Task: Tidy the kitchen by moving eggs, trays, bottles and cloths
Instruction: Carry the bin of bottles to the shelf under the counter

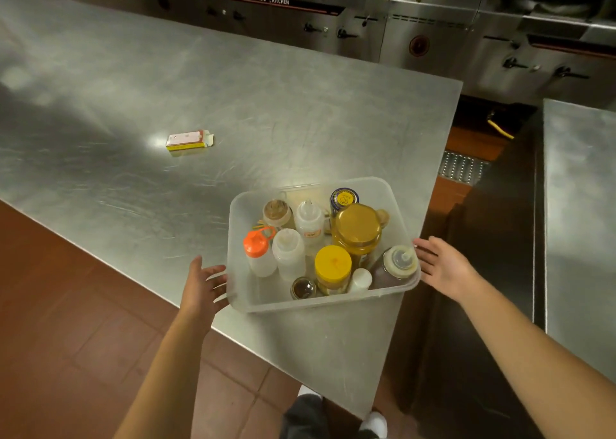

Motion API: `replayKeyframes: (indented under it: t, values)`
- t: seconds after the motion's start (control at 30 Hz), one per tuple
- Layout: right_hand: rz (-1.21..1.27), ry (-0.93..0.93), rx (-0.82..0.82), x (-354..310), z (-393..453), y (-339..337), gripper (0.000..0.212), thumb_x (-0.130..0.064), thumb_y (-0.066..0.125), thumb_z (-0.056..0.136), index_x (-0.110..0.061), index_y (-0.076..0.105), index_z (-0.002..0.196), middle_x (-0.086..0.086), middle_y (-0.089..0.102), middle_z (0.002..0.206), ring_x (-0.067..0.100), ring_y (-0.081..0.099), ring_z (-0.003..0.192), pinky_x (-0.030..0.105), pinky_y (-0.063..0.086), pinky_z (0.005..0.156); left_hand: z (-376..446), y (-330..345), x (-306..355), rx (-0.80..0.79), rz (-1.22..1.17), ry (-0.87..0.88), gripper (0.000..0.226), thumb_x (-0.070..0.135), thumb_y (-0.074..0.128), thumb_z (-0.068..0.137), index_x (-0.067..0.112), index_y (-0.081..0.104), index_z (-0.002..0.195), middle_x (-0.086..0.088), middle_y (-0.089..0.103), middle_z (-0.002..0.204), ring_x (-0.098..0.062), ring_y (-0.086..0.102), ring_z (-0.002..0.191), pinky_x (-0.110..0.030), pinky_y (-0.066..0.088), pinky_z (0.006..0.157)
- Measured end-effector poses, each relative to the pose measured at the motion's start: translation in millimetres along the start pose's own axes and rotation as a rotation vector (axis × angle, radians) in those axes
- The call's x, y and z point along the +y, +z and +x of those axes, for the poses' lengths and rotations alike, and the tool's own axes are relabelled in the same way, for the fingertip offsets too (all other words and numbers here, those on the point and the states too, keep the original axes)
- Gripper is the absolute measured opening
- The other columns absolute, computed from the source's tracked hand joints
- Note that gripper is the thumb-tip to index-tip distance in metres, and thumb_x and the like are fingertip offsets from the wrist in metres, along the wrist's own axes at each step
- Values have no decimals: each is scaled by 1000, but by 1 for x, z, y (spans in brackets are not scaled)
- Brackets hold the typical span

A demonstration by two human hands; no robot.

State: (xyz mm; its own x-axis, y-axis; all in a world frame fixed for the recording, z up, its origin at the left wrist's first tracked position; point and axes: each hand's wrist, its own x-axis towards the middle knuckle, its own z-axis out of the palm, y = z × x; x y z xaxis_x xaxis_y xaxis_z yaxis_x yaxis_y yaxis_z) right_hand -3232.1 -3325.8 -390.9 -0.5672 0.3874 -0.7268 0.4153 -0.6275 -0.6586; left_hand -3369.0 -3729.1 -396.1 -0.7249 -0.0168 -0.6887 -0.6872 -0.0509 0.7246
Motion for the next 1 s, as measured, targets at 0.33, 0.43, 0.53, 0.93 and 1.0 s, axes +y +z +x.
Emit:
replayKeyframes:
  t: [0.33,0.43,0.53,0.93,1.0]
  values:
    - [-468,-28,91,-35,26,40,34,-36,46,101,-10,62,116,14,69,110,28,66,96,37,52,76,33,18,40,-50,167,-19,60,58,29,101,8,62,98,-14,67,91,-28,61,82,-40,48,71]
    - [-415,-35,82,-43,22,50,29,-32,45,103,-9,59,114,12,67,107,28,65,98,37,53,75,37,21,47,-73,186,-20,57,58,30,101,10,58,86,-13,65,83,-28,59,76,-38,48,70]
    - [-476,-81,77,-44,12,58,20,-28,43,104,-16,58,98,5,62,98,19,60,88,32,50,70,41,23,51,-83,230,6,53,55,32,102,12,51,77,-12,61,75,-27,55,70,-38,45,67]
    - [-564,-189,154,-15,-4,50,31,-39,36,106,-18,57,114,-1,63,100,11,59,92,34,44,85,47,30,65,-132,406,102,53,54,30,103,14,48,73,-12,55,70,-25,47,62,-36,39,62]
    - [-555,-184,171,-5,-9,44,36,-40,38,105,-15,60,118,3,66,109,15,61,101,36,45,89,48,31,66,-143,424,116,50,53,32,102,15,48,73,-12,55,72,-25,46,63,-34,39,61]
